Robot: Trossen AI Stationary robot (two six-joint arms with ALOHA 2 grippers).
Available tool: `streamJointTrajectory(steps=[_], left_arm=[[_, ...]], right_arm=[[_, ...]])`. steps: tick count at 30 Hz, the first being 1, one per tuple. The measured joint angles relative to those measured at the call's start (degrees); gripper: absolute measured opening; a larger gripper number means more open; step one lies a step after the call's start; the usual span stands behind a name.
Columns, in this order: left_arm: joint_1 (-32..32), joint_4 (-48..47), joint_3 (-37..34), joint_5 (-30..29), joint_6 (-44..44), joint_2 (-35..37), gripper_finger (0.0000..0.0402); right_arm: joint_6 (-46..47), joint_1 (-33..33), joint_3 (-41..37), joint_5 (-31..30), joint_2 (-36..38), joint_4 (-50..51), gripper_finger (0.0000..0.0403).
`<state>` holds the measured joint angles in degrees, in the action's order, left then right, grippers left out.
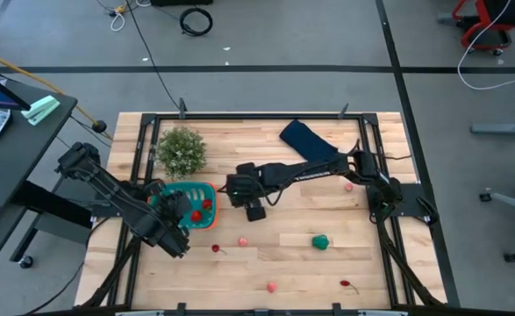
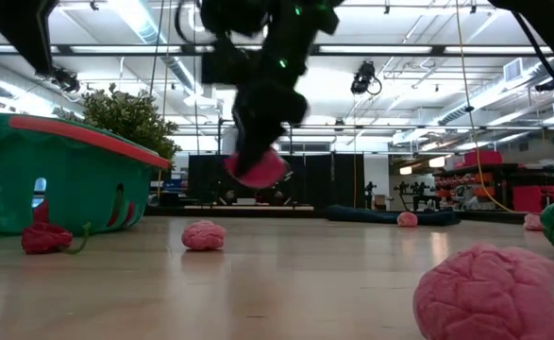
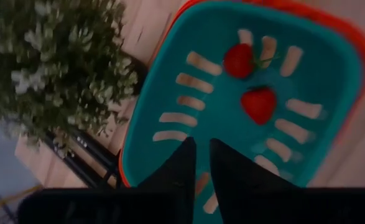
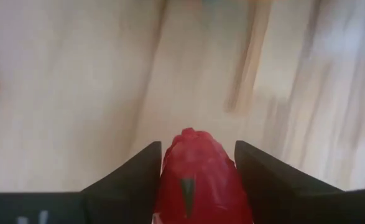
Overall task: Pick and placing Produce into tupperware
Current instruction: Put the dragon fruit into the green basket
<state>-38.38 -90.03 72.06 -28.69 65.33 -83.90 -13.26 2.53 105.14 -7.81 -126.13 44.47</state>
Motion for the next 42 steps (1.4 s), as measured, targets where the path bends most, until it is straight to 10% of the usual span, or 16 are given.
streamJointTrajectory(steps=[22,42], left_arm=[[0.3,0.1,13.5,-11.7,-12.8,15.2,0.0007],[5.2,0.0,13.4,-15.7,-18.5,19.8,0.0006]], right_arm=[[3.1,4.7,4.9,7.3,-4.8,-47.2,0.0199],[6.7,-0.8,11.6,14.3,-12.8,-37.9,0.0215]])
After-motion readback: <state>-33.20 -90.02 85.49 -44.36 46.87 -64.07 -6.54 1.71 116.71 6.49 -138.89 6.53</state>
